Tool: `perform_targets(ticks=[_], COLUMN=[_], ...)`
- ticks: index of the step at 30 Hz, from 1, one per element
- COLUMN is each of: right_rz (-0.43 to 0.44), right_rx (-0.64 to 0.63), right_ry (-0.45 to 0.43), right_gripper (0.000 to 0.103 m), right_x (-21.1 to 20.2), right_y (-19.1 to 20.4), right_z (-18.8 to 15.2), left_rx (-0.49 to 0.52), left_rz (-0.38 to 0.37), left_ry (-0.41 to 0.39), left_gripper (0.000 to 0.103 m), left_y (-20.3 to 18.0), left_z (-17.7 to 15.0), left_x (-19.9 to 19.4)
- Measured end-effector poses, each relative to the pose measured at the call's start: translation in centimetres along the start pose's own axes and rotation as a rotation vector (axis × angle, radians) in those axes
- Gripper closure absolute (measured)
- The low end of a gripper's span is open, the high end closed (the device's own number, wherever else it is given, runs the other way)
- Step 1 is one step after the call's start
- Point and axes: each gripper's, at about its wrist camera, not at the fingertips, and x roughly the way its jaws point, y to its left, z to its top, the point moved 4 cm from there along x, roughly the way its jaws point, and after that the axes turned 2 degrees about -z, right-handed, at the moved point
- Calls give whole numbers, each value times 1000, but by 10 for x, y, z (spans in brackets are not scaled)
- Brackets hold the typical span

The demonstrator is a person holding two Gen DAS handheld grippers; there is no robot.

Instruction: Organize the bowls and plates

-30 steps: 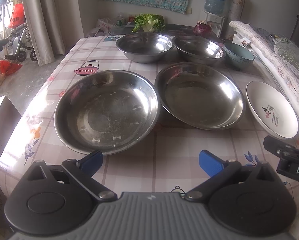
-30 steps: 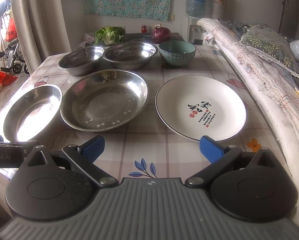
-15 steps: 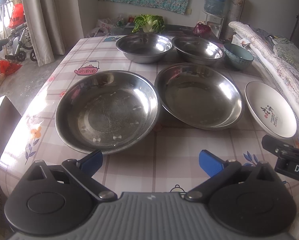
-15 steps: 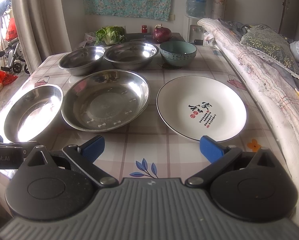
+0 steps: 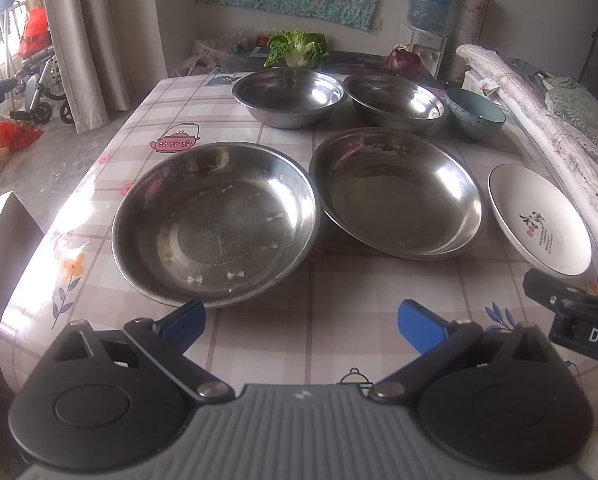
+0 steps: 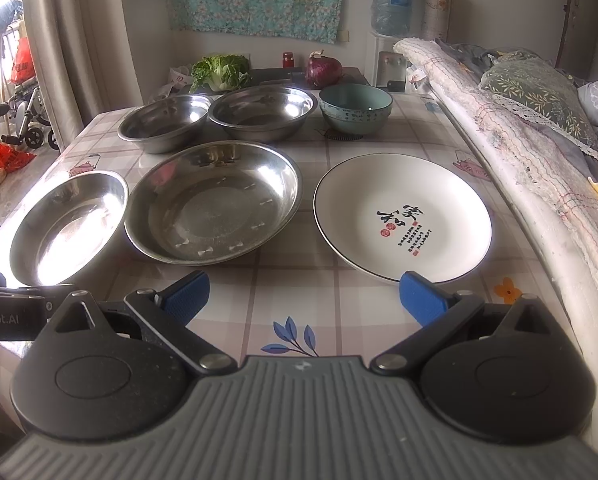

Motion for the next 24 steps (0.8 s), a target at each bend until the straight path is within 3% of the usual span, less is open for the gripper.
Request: perform_targets(ticks=[24], right_rz=[-69], right_rx=[-19], right_ry=[-43], right_gripper=[1], right_x=[-7], right_y=[1], right_z=[7], left_rx=[-29], left_rz=[22], left_ry=[-6], left_gripper=[0], left_y=[14], left_z=[3], left_x=[-7])
